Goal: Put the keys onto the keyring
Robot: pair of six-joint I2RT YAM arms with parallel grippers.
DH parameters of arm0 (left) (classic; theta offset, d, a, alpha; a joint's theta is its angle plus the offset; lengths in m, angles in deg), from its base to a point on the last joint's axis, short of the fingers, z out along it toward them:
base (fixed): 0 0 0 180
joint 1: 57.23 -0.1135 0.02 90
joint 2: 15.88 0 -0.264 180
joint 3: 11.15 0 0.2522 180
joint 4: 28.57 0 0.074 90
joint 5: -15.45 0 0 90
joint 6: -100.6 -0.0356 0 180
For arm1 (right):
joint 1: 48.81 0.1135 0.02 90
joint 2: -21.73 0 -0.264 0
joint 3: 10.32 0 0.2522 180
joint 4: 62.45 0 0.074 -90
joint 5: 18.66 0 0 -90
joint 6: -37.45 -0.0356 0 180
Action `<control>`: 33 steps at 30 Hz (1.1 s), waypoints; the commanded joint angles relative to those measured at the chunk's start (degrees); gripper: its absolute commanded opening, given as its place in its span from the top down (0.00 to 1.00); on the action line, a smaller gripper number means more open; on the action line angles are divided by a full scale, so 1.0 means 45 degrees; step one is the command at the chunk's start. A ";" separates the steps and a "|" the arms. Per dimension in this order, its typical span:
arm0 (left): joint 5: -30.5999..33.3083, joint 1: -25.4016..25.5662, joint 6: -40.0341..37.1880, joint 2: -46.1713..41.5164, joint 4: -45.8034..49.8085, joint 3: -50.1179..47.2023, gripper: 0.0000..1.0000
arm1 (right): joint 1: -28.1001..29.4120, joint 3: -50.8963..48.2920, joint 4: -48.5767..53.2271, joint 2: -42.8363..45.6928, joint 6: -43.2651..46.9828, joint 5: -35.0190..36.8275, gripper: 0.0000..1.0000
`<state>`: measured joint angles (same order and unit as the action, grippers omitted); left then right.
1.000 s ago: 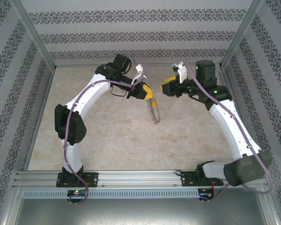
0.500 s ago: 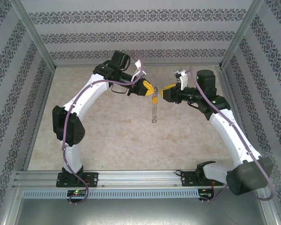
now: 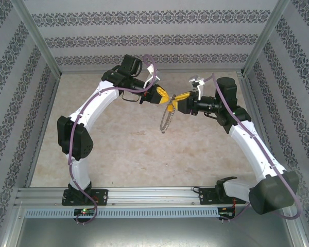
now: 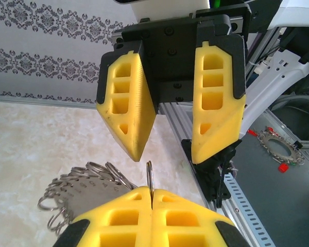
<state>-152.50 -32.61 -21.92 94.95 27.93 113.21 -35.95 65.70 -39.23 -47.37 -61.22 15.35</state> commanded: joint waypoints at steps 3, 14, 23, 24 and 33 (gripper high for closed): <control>-0.0661 -0.0136 0.0109 -0.0602 -0.0509 0.0072 1.00 | -0.0002 -0.0085 -0.1091 -0.0186 -0.0441 -0.0566 0.64; -0.0627 -0.0135 0.0303 -0.0598 -0.0708 0.0053 1.00 | 0.0274 0.0017 -0.1061 -0.0553 -0.0425 -0.0559 0.73; -0.0763 -0.0124 0.0379 -0.0529 -0.0695 0.0069 1.00 | 0.0305 0.0714 -0.0266 -0.0892 -0.0081 -0.0179 1.00; -0.0744 -0.0126 0.0389 -0.0502 -0.0674 0.0088 1.00 | 0.0310 0.0901 0.0012 -0.0913 0.0065 -0.0099 1.00; -0.0329 -0.0650 0.0379 -0.0329 -0.0345 0.0579 0.88 | 0.0704 0.4148 0.5360 -0.1814 0.2591 0.1323 1.00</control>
<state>-153.09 -33.77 -19.93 94.95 26.32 114.20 -33.50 78.49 -24.63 -54.34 -55.62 18.57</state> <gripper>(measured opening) 0.114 0.050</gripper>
